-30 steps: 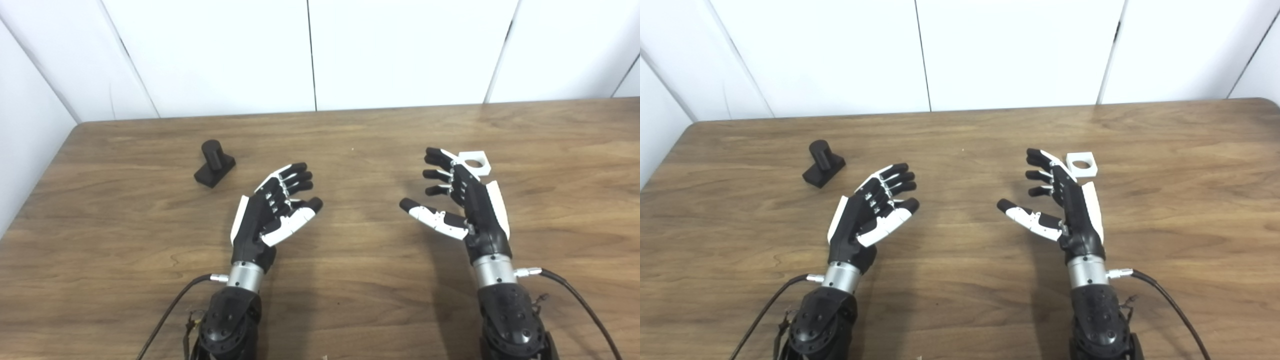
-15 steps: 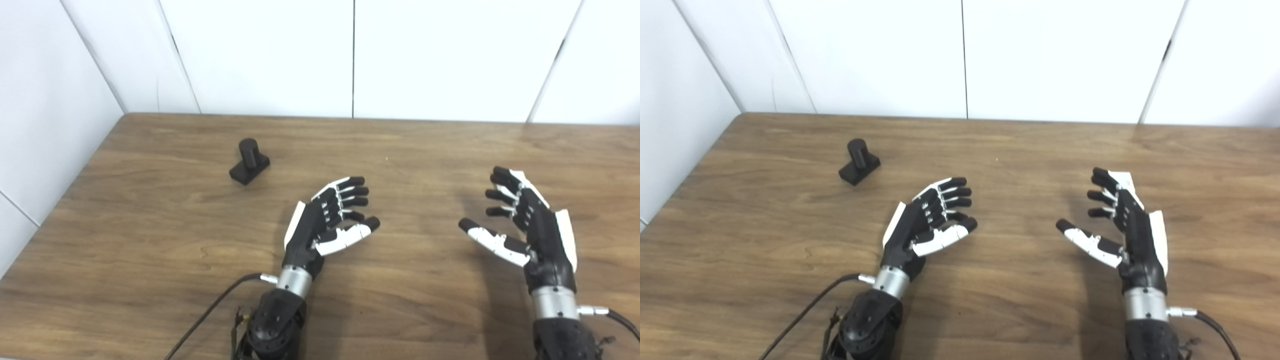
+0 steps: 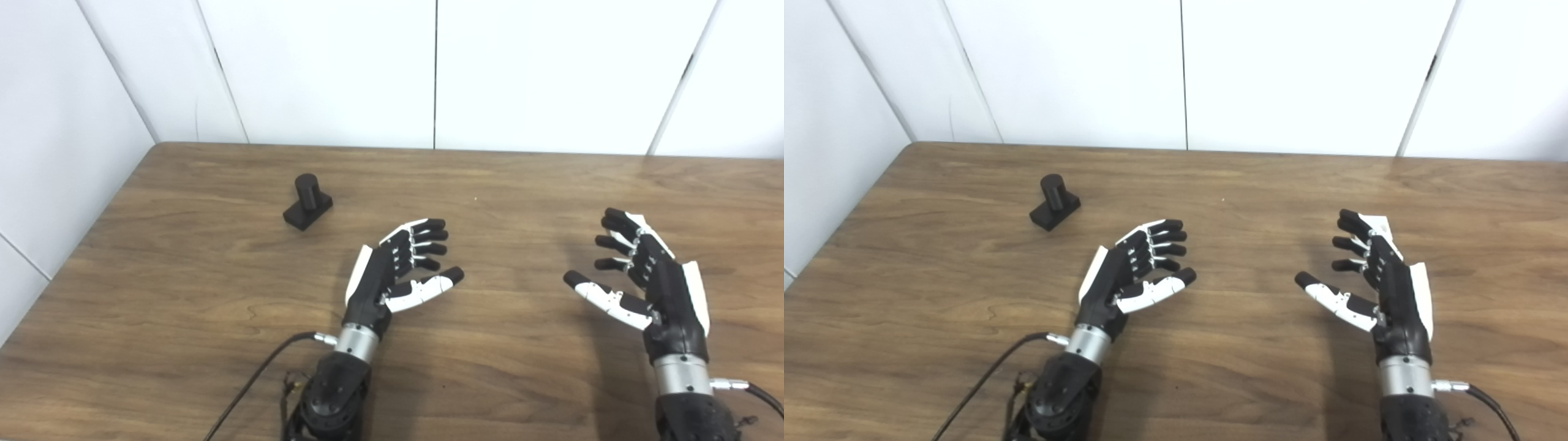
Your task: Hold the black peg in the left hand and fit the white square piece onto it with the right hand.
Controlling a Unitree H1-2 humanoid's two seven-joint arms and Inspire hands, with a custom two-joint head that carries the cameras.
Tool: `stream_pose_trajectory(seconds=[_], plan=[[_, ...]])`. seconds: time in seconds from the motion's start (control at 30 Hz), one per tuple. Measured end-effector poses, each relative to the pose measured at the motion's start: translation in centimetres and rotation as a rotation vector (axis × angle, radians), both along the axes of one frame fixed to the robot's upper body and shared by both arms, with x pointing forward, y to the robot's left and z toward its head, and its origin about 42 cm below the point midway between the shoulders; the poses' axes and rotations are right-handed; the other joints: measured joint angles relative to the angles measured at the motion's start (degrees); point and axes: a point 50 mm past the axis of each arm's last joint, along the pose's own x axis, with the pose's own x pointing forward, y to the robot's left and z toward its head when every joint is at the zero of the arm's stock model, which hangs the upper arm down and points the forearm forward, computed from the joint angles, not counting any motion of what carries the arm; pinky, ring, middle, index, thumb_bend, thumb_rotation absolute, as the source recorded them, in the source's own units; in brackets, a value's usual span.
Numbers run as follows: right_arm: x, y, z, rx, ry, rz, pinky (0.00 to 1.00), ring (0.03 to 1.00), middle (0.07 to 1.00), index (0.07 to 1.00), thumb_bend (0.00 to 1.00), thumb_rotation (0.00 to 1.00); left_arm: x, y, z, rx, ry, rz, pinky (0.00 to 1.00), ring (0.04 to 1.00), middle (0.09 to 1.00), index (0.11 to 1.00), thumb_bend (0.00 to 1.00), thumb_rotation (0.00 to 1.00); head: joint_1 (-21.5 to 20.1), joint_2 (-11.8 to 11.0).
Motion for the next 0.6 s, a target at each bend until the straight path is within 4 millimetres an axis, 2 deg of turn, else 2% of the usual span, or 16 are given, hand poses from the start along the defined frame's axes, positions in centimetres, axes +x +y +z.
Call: stream_pose_trajectory(seconds=[0.3, 0.43, 0.6], plan=[[0.2, 0.0, 0.2, -0.001, 0.002, 0.005, 0.62, 0.751, 0.817, 0.808, 0.68, 0.00, 0.4, 1.2, 0.8, 0.114, -0.022, 0.056, 0.59, 0.690, 0.736, 0.693, 0.72, 0.13, 0.4, -0.4], [0.2, 0.0, 0.1, 0.003, 0.014, 0.006, 0.62, 0.755, 0.822, 0.812, 0.67, 0.00, 0.7, 2.0, 1.1, 0.203, -0.027, 0.105, 0.62, 0.719, 0.743, 0.690, 0.75, 0.16, 0.4, -0.3], [0.2, 0.0, 0.0, 0.006, 0.028, 0.006, 0.62, 0.754, 0.820, 0.809, 0.67, 0.00, 1.5, 2.8, 1.8, 0.322, -0.032, 0.184, 0.65, 0.729, 0.744, 0.687, 0.73, 0.14, 0.4, -0.4]])
